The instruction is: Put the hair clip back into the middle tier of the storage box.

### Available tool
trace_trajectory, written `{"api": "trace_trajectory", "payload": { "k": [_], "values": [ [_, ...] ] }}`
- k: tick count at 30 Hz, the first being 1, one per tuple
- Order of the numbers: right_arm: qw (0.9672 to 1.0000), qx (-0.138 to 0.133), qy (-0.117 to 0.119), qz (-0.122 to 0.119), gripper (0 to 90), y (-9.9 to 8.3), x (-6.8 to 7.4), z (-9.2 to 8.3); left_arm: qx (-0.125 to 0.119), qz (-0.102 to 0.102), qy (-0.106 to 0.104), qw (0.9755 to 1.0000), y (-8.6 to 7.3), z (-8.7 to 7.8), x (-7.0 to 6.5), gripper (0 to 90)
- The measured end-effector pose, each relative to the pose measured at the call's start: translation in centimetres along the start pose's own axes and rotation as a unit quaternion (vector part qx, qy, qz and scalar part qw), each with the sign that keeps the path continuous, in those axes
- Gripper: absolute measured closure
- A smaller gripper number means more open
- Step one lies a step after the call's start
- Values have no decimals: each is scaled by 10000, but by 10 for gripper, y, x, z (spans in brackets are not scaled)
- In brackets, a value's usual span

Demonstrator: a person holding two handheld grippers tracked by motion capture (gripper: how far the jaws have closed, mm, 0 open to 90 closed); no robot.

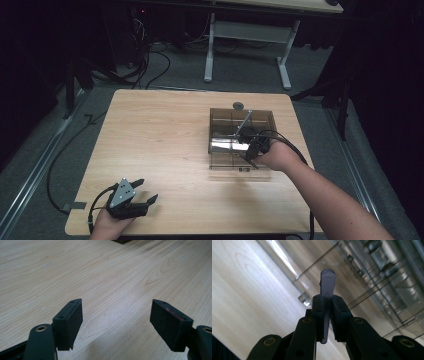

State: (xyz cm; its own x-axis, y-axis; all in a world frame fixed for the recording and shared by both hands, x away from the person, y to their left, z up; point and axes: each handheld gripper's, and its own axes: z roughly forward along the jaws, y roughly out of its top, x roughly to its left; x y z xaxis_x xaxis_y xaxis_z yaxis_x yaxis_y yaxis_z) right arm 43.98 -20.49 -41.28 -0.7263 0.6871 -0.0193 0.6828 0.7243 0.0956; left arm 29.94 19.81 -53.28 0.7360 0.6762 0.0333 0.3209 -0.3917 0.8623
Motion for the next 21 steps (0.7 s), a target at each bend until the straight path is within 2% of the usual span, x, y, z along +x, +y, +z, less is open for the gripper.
{"api": "trace_trajectory", "payload": {
  "k": [4, 12, 21],
  "values": [
    [10000, -44, -36, -71, 820, 6, -3, 3, -2, 1, -3, 10000, 0, 0, 0, 267],
    [9999, -94, -61, -20, 820, 11, -9, 11, 0, 0, 2, 10000, 0, 0, 0, 267],
    [9999, -157, -11, 3, 819, 10, -9, 22, 3, -2, 0, 10000, 0, 0, 0, 268]
  ]
}}
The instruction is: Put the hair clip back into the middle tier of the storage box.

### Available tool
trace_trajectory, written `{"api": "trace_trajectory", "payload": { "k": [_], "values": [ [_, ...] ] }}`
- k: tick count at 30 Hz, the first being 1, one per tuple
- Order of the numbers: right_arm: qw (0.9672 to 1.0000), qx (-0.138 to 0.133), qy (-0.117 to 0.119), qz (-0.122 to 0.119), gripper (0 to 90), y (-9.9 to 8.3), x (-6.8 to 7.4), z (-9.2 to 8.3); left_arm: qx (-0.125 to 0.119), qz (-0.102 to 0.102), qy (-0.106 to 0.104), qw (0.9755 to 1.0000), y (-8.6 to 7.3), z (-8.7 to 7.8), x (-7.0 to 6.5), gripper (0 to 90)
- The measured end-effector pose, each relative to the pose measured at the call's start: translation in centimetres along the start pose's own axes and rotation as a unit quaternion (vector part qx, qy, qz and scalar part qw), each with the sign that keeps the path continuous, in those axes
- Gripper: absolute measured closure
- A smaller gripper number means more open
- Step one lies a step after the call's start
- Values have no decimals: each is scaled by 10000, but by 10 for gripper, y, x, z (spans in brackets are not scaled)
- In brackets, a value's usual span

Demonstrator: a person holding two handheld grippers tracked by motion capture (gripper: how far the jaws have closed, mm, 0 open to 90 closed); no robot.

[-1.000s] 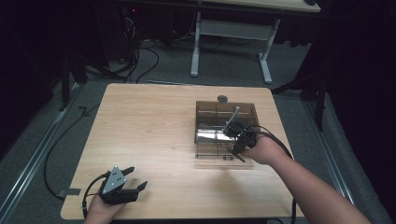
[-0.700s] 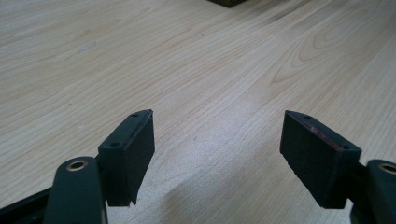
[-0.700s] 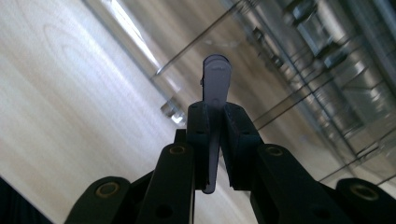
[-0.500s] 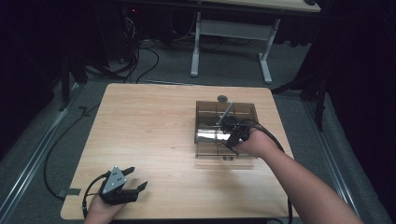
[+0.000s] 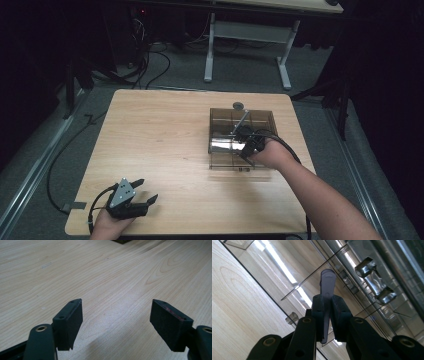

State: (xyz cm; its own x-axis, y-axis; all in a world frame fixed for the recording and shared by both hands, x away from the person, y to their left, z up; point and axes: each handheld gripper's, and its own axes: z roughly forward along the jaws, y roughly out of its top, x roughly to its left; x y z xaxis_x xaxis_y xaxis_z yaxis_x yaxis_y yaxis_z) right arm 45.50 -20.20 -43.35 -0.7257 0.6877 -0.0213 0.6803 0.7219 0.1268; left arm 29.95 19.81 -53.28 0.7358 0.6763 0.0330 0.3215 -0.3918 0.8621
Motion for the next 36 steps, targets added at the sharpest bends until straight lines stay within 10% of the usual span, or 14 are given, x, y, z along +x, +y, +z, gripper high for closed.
{"api": "trace_trajectory", "payload": {
  "k": [36],
  "values": [
    [9999, 109, 2, 129, 755, 2, 2, 15, -5, 1, -8, 10000, 0, -1, 0, 267]
  ]
}}
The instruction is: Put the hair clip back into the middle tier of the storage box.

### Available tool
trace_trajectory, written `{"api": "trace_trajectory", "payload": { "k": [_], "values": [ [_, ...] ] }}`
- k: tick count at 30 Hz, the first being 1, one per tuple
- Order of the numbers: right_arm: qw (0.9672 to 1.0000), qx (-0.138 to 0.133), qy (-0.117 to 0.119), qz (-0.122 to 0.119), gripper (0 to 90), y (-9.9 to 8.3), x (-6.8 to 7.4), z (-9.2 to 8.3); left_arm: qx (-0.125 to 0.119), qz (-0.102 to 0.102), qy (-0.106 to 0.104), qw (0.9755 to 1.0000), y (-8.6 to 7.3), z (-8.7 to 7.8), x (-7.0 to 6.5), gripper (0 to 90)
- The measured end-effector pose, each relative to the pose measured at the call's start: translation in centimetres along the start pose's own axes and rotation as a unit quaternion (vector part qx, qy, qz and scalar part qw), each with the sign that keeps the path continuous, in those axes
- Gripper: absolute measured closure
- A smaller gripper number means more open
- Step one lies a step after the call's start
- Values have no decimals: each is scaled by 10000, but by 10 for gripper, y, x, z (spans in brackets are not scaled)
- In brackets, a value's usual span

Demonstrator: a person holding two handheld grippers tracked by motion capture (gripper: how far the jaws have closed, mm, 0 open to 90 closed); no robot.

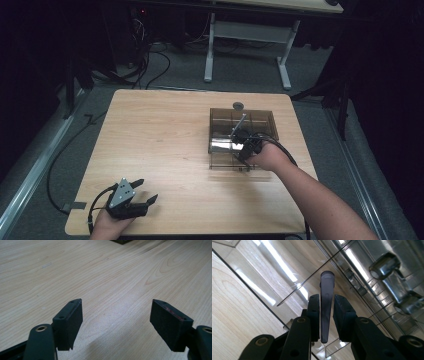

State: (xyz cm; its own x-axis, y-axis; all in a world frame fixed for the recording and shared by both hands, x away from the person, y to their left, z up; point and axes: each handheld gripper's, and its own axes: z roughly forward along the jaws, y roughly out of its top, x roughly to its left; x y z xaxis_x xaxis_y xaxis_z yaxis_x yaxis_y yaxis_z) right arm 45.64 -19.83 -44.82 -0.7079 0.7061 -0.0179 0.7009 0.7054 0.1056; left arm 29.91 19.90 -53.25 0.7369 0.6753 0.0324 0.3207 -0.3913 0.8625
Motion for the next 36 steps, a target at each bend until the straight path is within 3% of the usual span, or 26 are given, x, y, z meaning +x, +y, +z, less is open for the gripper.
{"api": "trace_trajectory", "payload": {
  "k": [6, 7, 8, 13, 16, 21, 25, 29, 36],
  "values": [
    [10000, -80, 31, 3, 750, 0, -2, -9, 14, 12, 3, 10000, 0, 0, 0, 267],
    [9998, -135, 19, -149, 748, 0, -4, -11, 4, 4, 3, 10000, 0, 0, 0, 267],
    [9998, -70, 40, 156, 748, -1, -1, -13, 3, 4, 3, 10000, 0, 0, 0, 267],
    [9997, -97, 51, 204, 744, -2, -2, -20, 4, 1, 5, 10000, 0, 0, 0, 267],
    [9999, -144, 37, -13, 741, -4, -5, -20, -11, 0, 19, 10000, 0, 0, 0, 267],
    [9997, -102, 79, 219, 739, -8, -3, -22, -3, -6, 13, 10000, 0, 0, 0, 268],
    [9998, -150, 106, 101, 740, -12, -6, -22, -9, 5, 22, 10000, 0, 0, -1, 267],
    [9994, -84, 124, 323, 745, -16, -4, -25, -17, 7, 29, 10000, 0, 0, -1, 267],
    [9994, -92, 145, 314, 769, -27, -4, -30, -9, 11, 49, 10000, -1, -1, -1, 267]
  ]
}}
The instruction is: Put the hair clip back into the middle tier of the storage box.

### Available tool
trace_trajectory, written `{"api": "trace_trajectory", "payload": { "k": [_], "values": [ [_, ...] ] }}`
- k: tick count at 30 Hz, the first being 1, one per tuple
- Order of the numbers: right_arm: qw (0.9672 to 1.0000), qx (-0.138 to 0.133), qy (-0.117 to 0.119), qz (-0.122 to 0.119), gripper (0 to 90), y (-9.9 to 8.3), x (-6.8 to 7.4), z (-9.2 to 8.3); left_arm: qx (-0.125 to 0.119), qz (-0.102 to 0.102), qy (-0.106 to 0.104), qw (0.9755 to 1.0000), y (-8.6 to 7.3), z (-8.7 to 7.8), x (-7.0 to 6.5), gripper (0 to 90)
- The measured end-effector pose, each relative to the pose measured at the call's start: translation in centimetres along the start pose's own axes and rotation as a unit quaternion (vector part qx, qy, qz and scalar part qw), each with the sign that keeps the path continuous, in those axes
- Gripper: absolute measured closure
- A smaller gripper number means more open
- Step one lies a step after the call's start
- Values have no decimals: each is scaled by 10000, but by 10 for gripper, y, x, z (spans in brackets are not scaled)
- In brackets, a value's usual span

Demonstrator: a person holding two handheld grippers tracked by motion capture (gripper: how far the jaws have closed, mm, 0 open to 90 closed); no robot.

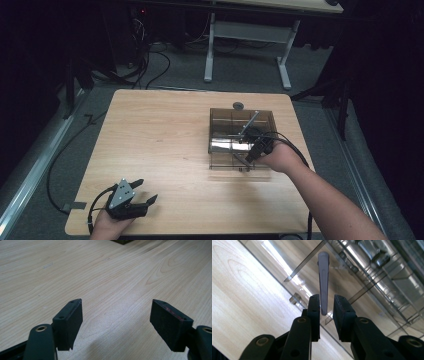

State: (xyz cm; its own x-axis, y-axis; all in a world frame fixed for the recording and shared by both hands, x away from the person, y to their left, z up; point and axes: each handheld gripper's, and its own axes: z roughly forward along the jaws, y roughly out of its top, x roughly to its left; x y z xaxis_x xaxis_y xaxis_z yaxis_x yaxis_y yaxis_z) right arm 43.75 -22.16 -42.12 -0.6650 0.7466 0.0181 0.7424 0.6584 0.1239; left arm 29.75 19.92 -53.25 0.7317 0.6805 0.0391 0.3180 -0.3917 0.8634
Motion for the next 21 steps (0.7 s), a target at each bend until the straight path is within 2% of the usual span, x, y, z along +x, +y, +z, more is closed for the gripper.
{"api": "trace_trajectory", "payload": {
  "k": [2, 4, 6, 8, 12, 15, 21],
  "values": [
    [10000, -2, 2, -14, 778, -3, 0, -2, -2, -4, 10, 10000, 0, 0, 0, 267],
    [9999, 46, -3, 92, 783, -7, 3, -5, -12, -14, 10, 10000, 0, 0, 0, 267],
    [10000, -4, 16, -41, 786, -11, 1, -7, -9, -4, 15, 10000, 0, 0, 0, 267],
    [10000, -9, 16, 81, 787, -15, 4, -9, -11, -3, 15, 10000, 0, 0, 0, 267],
    [9999, -39, 40, 91, 788, -24, 5, -11, -11, -5, 13, 10000, 0, 0, 0, 267],
    [9998, -94, 64, 132, 785, -31, 6, -10, -6, -7, 4, 10000, 0, 0, 0, 267],
    [9994, -231, 187, 173, 722, -42, 8, -2, -6, -7, -9, 10000, 0, 0, 0, 267]
  ]
}}
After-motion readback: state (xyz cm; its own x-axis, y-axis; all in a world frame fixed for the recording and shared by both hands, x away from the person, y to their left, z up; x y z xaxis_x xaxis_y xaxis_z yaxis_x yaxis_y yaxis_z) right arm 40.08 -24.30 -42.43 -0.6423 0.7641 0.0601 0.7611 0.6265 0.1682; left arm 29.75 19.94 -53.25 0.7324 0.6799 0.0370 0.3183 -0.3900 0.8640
